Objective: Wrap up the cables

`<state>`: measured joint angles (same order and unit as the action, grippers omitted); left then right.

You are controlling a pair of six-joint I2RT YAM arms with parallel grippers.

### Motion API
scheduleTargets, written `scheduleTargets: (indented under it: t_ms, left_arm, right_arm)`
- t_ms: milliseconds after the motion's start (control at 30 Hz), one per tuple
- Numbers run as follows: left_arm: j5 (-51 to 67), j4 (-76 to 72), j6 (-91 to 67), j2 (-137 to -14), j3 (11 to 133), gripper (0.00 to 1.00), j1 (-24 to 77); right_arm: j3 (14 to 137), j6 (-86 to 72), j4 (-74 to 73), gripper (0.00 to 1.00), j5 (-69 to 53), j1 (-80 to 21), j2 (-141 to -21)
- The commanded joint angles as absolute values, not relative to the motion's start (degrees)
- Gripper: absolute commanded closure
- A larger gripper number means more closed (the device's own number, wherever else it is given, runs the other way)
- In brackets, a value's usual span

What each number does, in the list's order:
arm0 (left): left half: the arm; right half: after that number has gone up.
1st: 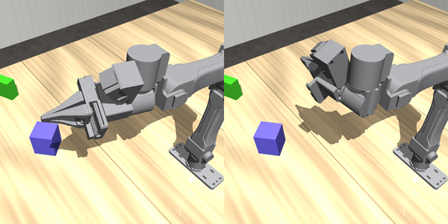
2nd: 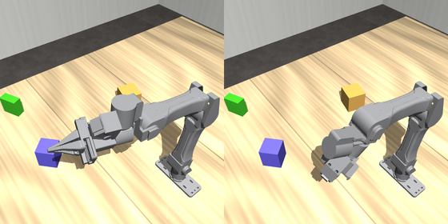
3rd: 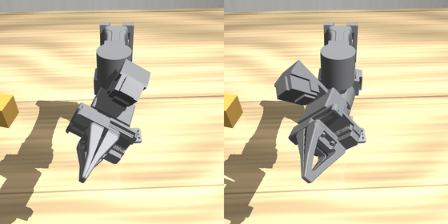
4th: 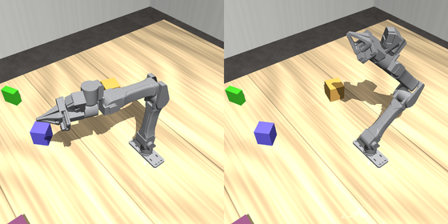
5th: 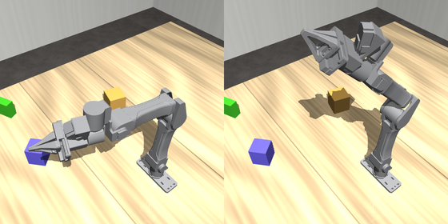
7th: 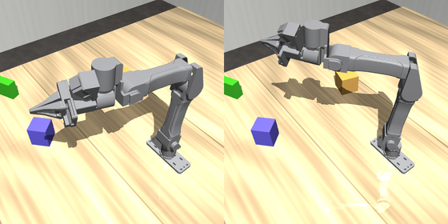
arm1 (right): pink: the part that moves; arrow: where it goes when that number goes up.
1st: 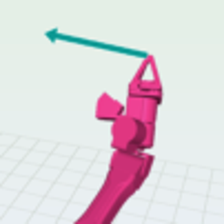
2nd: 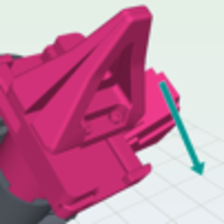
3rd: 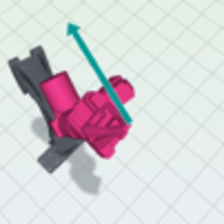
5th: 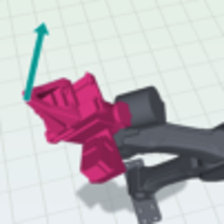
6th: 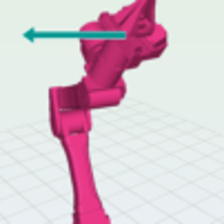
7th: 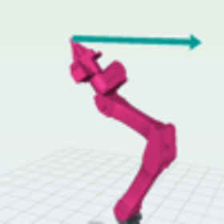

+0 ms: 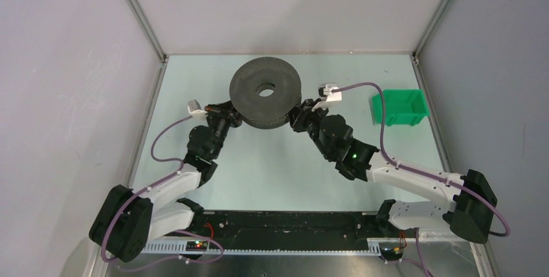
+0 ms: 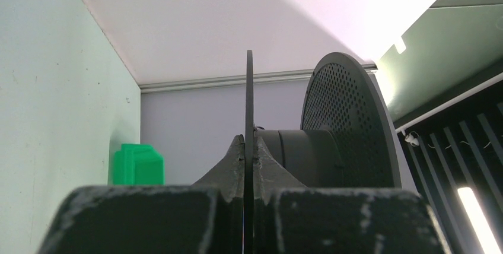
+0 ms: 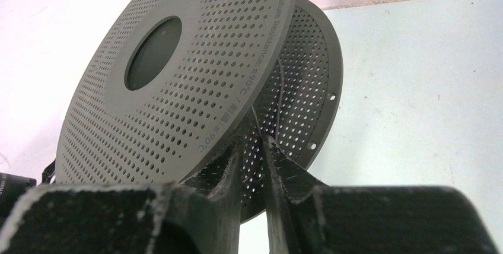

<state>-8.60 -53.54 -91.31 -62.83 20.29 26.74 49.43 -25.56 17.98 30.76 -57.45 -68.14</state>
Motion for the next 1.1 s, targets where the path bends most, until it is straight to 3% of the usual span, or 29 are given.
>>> scheduleTargets:
  t_ms: [0,367,767,1067]
  left_arm:
    - [-6.1,-62.6,-92.8,-62.3,23.5,1.0,27.7]
    - [-6.0,-63.7,-92.1,-63.1,23.0,1.0,27.7]
    - [-6.4,-64.2,-89.9,-64.6,23.1,1.0,27.7]
    - [-4.2,-66.2,-87.2,-74.7,26.7,1.0,27.3]
  right_arm:
    - [48.3,-23.7,20.2,0.76,31.2,-57.0,-65.7]
    - [46.2,-24.2,19.3,0.68,30.3,-56.4,-59.6]
    - [42.4,-25.1,13.8,0.66,26.3,-54.5,-49.1]
    - [37.8,-23.7,5.8,0.65,26.5,-54.4,-35.5]
